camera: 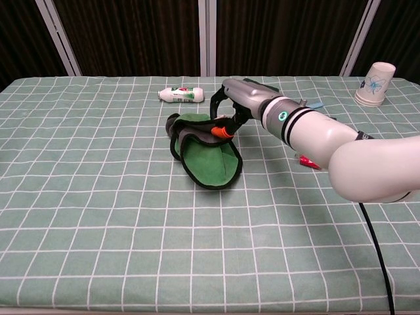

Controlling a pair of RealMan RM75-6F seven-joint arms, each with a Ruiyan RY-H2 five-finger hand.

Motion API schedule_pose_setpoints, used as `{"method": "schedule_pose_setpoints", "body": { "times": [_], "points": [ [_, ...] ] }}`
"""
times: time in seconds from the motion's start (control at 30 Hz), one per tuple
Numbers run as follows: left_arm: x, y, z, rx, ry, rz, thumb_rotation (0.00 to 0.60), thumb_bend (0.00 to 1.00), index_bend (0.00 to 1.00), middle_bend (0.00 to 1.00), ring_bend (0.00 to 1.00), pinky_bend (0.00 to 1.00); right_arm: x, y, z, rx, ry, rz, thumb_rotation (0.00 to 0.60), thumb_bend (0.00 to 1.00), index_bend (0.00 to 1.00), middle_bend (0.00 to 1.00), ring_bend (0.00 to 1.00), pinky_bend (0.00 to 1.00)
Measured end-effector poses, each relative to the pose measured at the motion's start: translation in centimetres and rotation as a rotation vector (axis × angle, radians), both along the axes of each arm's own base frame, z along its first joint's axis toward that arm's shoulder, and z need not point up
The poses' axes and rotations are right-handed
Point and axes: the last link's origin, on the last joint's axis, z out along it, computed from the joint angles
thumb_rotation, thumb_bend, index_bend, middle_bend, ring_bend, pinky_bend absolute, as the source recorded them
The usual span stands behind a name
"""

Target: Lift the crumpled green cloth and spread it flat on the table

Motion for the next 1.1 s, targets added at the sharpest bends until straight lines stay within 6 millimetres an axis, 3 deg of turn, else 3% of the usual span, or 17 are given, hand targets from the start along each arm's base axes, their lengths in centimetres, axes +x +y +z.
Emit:
{"method": "schedule_pose_setpoints", "body": {
  "times": [0.2, 0.4, 0.73, 0.97, 1.1],
  "points": [
    [0.0, 0.1, -0.2, -0.009, -0.008, -0.002, 0.600, 0.07, 0.34, 0.28, 0.23, 0.31, -0.1, 0.0, 0.2, -0.008, -0.009, -0.009, 0.597, 0.41, 0.71, 0.31, 0.14, 0.21],
    [0.2, 0.9, -0.5, -0.025, -0.028, -0.018, 0.600, 0.07, 0.34, 0.28, 0.23, 0.31, 0.8, 0.1, 1.8, -0.048, -0.051, 0.031, 0.600, 0.47, 0.77, 0.35, 0.16, 0.21],
    [1.9, 4.3, -1.9, -0.042, -0.192, -0.066, 0.600, 0.07, 0.35, 0.28, 0.23, 0.32, 3.8, -0.5, 8.8, -0.117, -0.207, 0.128, 0.600, 0.47, 0.77, 0.35, 0.16, 0.21],
    [4.3, 8.0, -4.3, -0.095, -0.336, -0.084, 0.600, 0.07, 0.35, 0.28, 0.23, 0.32, 6.5, -1.8, 15.2, -0.215, -0.315, 0.180, 0.600, 0.47, 0.77, 0.35, 0.17, 0.21],
    [5.7, 9.8, -5.6, -0.141, -0.403, -0.091, 0.600, 0.06, 0.35, 0.28, 0.23, 0.33, 7.4, -2.3, 17.1, -0.264, -0.297, 0.200, 0.600, 0.47, 0.77, 0.35, 0.17, 0.21]
  ]
}}
